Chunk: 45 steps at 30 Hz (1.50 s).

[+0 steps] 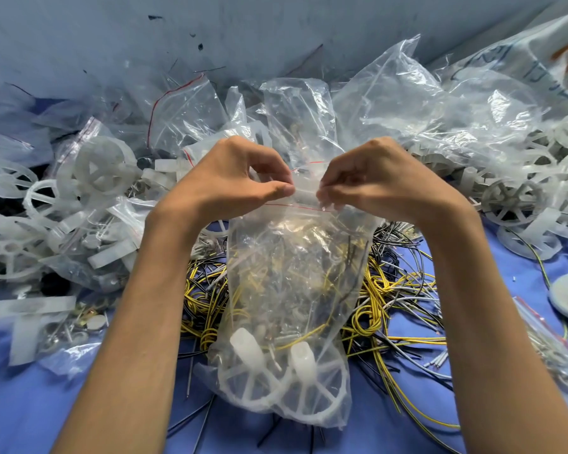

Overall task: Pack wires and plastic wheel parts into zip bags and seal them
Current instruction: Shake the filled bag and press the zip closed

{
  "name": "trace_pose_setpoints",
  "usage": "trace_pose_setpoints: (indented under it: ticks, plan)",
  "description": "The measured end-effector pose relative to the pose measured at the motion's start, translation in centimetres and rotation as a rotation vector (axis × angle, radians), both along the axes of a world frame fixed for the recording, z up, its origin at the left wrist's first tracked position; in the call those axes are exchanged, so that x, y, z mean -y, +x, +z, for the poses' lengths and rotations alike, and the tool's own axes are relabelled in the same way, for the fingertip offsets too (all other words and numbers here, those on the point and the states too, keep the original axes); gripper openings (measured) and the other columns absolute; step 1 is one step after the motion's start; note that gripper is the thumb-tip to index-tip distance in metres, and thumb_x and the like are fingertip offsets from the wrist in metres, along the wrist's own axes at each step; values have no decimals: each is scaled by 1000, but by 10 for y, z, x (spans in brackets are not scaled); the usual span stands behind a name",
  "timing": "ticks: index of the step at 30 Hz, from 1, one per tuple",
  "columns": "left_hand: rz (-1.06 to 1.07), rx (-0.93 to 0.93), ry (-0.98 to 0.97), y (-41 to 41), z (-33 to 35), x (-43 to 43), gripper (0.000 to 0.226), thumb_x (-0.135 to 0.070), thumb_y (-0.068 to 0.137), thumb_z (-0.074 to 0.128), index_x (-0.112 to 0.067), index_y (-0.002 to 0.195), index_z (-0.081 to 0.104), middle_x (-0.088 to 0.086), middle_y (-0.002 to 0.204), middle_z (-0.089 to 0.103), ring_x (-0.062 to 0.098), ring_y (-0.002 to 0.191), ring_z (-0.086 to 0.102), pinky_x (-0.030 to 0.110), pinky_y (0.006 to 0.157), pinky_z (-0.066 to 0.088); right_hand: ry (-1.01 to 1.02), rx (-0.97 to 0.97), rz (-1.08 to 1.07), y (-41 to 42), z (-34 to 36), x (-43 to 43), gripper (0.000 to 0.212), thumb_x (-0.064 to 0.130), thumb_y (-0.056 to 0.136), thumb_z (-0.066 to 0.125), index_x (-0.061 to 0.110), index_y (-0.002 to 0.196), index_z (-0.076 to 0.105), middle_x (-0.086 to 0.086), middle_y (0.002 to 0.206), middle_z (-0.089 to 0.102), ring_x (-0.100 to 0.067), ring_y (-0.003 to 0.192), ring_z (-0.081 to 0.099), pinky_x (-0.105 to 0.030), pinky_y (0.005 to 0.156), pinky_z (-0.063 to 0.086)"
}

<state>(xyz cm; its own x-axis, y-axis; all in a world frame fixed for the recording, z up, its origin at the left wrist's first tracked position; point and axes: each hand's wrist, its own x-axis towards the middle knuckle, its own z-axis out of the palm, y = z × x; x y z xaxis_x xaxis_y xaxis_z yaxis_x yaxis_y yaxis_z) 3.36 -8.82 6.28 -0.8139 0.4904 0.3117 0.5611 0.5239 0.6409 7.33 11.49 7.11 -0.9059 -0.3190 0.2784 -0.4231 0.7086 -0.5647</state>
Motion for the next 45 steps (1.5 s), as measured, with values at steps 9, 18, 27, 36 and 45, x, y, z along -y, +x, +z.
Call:
trace_pose_setpoints:
  ticks: [9, 18, 27, 36, 45]
  plan:
    - [-42, -10, -54, 2, 1, -4, 2, -18, 79, 74, -18, 80, 72, -8, 76, 68, -2, 70, 56, 10, 66, 44, 36, -2, -6, 2, 0, 7, 8, 11, 81, 69, 10, 82, 76, 7, 62, 65, 3, 53, 52, -9, 51, 37]
    - [-30, -94, -7, 2, 1, -6, 10, -14, 78, 75, -22, 74, 70, -11, 68, 65, -8, 61, 54, 4, 58, 36, 53, -58, -17, -2, 1, 10, 6, 16, 81, 72, 15, 86, 76, 14, 66, 63, 2, 61, 56, -7, 58, 41]
    - [-31, -98, -115, -2, -2, -9, 14, -16, 80, 74, -28, 78, 67, -14, 71, 61, -1, 67, 54, 10, 62, 37, 102, -110, -31, -8, -9, 18, 8, 15, 83, 69, 11, 86, 75, -5, 71, 68, -14, 65, 56, -30, 61, 44]
    - [1, -147, -64, -3, -1, -6, 27, -9, 76, 75, -33, 70, 63, -11, 69, 62, 2, 65, 54, 17, 62, 42, 117, -180, -62, -10, -8, 19, 4, 16, 83, 70, 15, 84, 74, 5, 64, 61, -10, 58, 48, -34, 62, 47]
    - [9, -108, -117, -4, -4, -9, 12, -20, 78, 73, -30, 73, 68, -11, 74, 64, 9, 73, 59, 27, 65, 47, 114, -146, -48, -13, -10, 19, 7, 12, 82, 67, 9, 83, 74, -6, 77, 68, -17, 69, 58, -34, 69, 49]
